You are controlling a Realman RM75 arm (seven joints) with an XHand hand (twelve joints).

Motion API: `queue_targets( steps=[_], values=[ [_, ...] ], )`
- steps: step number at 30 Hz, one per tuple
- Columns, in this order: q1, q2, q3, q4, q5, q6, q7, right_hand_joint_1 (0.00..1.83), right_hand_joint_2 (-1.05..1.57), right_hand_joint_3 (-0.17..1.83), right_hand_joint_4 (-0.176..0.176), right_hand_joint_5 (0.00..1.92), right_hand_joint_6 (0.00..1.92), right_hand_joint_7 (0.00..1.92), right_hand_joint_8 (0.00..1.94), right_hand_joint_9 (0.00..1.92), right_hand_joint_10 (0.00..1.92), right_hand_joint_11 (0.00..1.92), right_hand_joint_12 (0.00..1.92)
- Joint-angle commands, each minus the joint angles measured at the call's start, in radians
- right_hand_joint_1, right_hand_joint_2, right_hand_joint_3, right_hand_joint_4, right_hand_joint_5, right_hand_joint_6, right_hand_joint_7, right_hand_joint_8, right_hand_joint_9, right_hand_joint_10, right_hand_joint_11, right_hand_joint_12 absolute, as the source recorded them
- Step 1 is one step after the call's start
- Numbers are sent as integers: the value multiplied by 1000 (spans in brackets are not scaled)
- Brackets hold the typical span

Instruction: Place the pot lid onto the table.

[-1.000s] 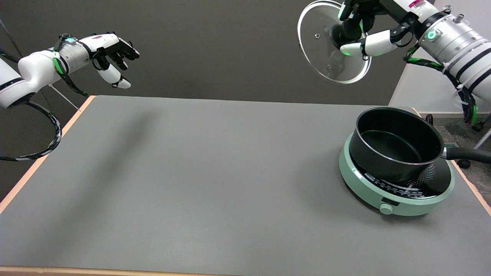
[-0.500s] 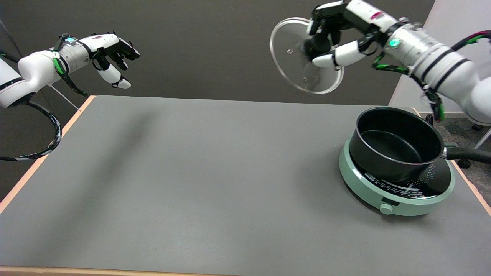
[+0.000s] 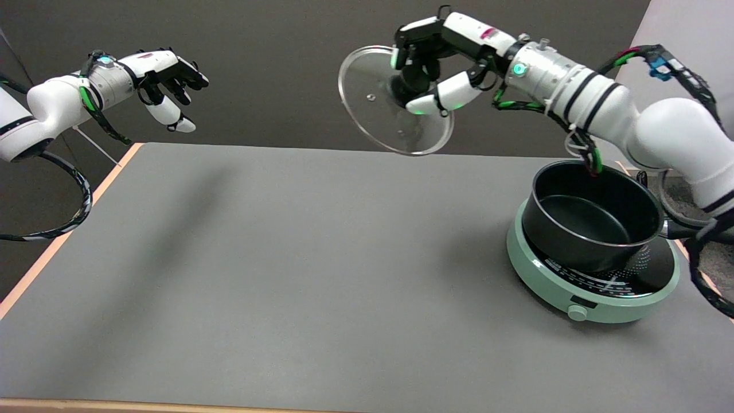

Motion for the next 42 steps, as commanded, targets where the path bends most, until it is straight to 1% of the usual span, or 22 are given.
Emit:
queue_targets(
  steps=[1, 6, 10, 11, 12, 15, 21, 24, 26, 27, 31, 35, 38, 42],
  values=[
    [157, -100, -153, -88, 231, -75, 4, 1369, 773, 755, 176, 705, 1282, 928, 1329, 811, 1671, 643, 1685],
    [134, -96, -153, -149, 352, -126, 4, 1369, 774, 754, 176, 704, 1283, 927, 1330, 810, 1673, 645, 1693],
    [130, -102, -153, -236, 487, -211, -1, 1368, 776, 753, 176, 703, 1283, 925, 1333, 809, 1675, 644, 1705],
    [130, -105, -153, -261, 515, -242, -3, 1290, 872, 614, 71, 717, 1309, 923, 1336, 805, 1672, 649, 1702],
    [128, -107, -153, -269, 530, -257, -3, 1196, 990, 445, -57, 733, 1340, 922, 1341, 800, 1666, 654, 1701],
    [119, -107, -157, -302, 555, -302, -4, 1196, 999, 431, -64, 729, 1335, 919, 1346, 797, 1671, 645, 1725],
    [90, -100, -153, -306, 534, -290, -19, 1196, 1040, 359, -85, 712, 1327, 907, 1362, 785, 1684, 600, 1810],
    [87, -99, -152, -307, 517, -288, -40, 1188, 1095, 281, -97, 684, 1344, 880, 1398, 771, 1722, 503, 1835],
    [84, -99, -152, -305, 497, -287, -43, 1189, 1109, 257, -99, 675, 1348, 874, 1409, 753, 1726, 476, 1836],
    [81, -99, -152, -305, 481, -287, -43, 1190, 1112, 254, -106, 673, 1347, 873, 1411, 750, 1725, 475, 1834],
    [56, -94, -152, -305, 424, -273, -43, 1177, 1148, 207, -98, 653, 1367, 853, 1439, 750, 1767, 418, 1834],
    [19, -88, -126, -286, 379, -239, -43, 1176, 1173, 172, -108, 638, 1375, 838, 1464, 730, 1773, 359, 1826],
    [4, -86, -100, -276, 325, -235, -38, 1175, 1180, 164, -111, 633, 1380, 833, 1473, 725, 1778, 351, 1819],
    [3, -86, -105, -275, 262, -222, -34, 1175, 1184, 158, -114, 630, 1381, 831, 1478, 722, 1777, 344, 1814]
  ],
)
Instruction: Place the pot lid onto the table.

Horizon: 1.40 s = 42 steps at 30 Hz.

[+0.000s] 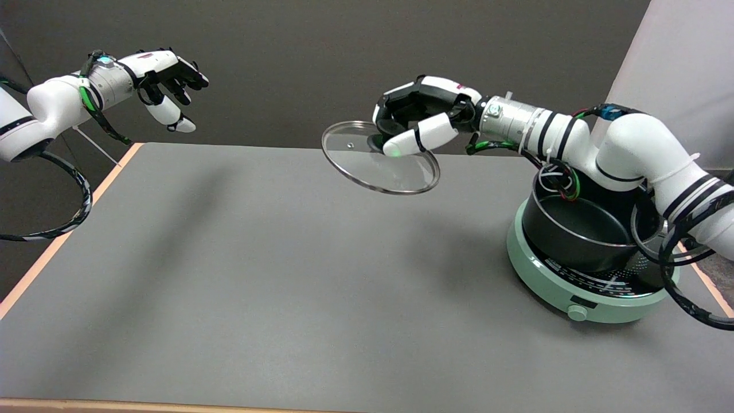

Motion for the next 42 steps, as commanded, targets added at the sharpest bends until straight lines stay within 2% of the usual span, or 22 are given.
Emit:
queue_targets(
  steps=[1, 15, 28, 30, 36, 42],
  values=[
    [-61, 7, 33, -1, -164, 31, -2, 1175, 1184, 158, -115, 631, 1380, 831, 1478, 722, 1774, 346, 1813],
    [-57, -1, -24, -28, -317, 96, 0, 1185, 1139, 212, -109, 668, 1340, 860, 1438, 781, 1766, 442, 1830],
    [-56, -83, -27, -25, -491, 91, 0, 1190, 1105, 261, -101, 686, 1329, 875, 1417, 780, 1755, 473, 1825],
    [-56, -88, -23, -8, -491, 89, 0, 1195, 1095, 275, -110, 690, 1322, 879, 1408, 772, 1741, 487, 1824],
    [-78, -75, 20, 102, -517, 86, 0, 1195, 1089, 281, -99, 698, 1315, 884, 1401, 774, 1735, 500, 1828],
    [-211, -30, 116, 228, -540, 86, 0, 1197, 1086, 283, -99, 701, 1309, 887, 1397, 780, 1729, 508, 1827]
  ],
)
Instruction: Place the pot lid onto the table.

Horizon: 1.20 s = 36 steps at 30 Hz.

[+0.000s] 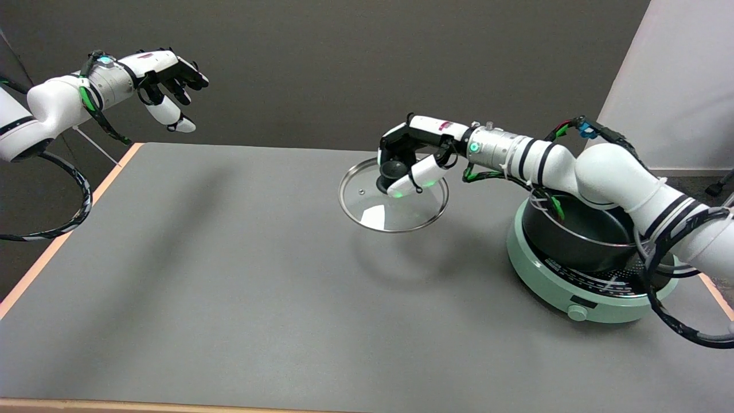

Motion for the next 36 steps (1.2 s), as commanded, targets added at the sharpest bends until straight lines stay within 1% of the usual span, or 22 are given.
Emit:
queue_targets(
  steps=[1, 7, 9, 18, 23, 27, 30, 36],
  values=[
    [-183, 32, 151, 239, -120, 3, 0, 1197, 1085, 283, -100, 703, 1307, 888, 1396, 783, 1730, 509, 1825],
    [-358, 60, 294, 361, -162, -22, 0, 1196, 1085, 286, -100, 699, 1314, 887, 1399, 777, 1733, 512, 1829],
    [-402, 60, 320, 379, -170, -35, 0, 1196, 1083, 289, -101, 701, 1312, 888, 1396, 780, 1731, 516, 1828],
    [-547, 52, 368, 460, -198, -40, -1, 1197, 1080, 291, -100, 704, 1309, 890, 1394, 782, 1732, 520, 1830],
    [-571, 49, 352, 520, -230, 2, 1, 1199, 1080, 289, -103, 706, 1301, 891, 1391, 790, 1725, 522, 1826],
    [-563, 48, 310, 527, -186, 44, 28, 1199, 1080, 290, -108, 704, 1304, 890, 1392, 790, 1732, 522, 1826],
    [-569, 46, 277, 527, -179, 74, 38, 1192, 1100, 264, -102, 694, 1315, 882, 1407, 793, 1754, 512, 1834],
    [-571, 32, 188, 527, -189, 129, 30, 1189, 1158, 174, -119, 662, 1340, 859, 1446, 780, 1774, 417, 1837]
  ],
)
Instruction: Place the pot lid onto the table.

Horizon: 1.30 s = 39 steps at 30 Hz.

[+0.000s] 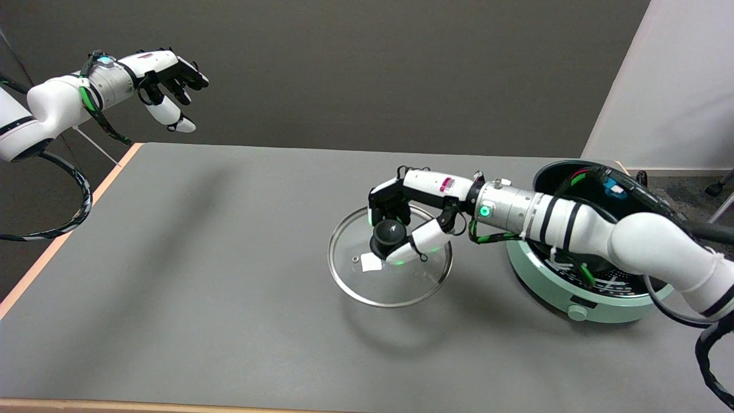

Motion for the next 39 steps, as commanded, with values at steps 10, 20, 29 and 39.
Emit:
queue_targets(
  steps=[10, 20, 29, 39],
  values=[
    [-112, -52, -185, 78, -13, 115, 14, 1192, 1178, 148, -139, 645, 1351, 850, 1462, 762, 1790, 361, 1810],
    [-161, -57, -224, 68, -104, 131, 16, 1190, 1216, 99, -160, 612, 1376, 831, 1496, 690, 1793, 300, 1777],
    [-163, -59, -248, 59, -168, 177, 16, 1167, 1220, 103, -110, 611, 1400, 816, 1481, 686, 1817, 275, 1777],
    [-160, -76, -237, 34, -189, 182, 14, 1184, 1225, 94, -154, 598, 1394, 822, 1503, 680, 1788, 286, 1765]
  ],
)
